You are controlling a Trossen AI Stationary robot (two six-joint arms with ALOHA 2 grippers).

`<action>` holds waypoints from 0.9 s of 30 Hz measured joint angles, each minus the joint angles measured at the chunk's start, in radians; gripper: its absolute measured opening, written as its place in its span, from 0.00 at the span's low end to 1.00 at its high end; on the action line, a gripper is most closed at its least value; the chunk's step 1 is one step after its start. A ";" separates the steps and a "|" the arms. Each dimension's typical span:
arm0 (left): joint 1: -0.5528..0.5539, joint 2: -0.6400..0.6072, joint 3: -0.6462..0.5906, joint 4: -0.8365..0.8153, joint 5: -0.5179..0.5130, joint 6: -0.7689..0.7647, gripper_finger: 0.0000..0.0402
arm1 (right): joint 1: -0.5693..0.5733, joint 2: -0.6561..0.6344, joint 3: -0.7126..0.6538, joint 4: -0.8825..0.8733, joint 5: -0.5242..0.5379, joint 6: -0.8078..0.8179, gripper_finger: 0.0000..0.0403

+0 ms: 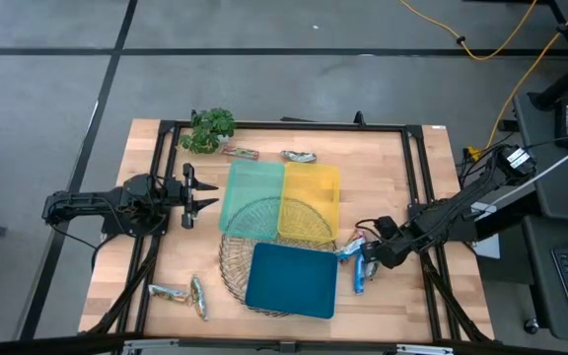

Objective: Pick and place Granola Bars by type
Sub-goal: Put the blue granola bar into the blue bin

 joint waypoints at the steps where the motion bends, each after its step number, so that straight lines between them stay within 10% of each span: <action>1: 0.000 0.000 0.000 0.000 0.000 0.000 0.36 | 0.000 0.000 0.019 -0.024 0.000 -0.002 0.17; 15: 0.000 0.000 0.000 0.000 0.000 0.000 0.36 | 0.001 0.000 0.482 -0.635 0.109 -0.071 0.17; 27: 0.000 0.000 0.000 0.000 0.000 0.000 0.36 | -0.003 -0.001 0.891 -0.824 0.358 -0.331 0.17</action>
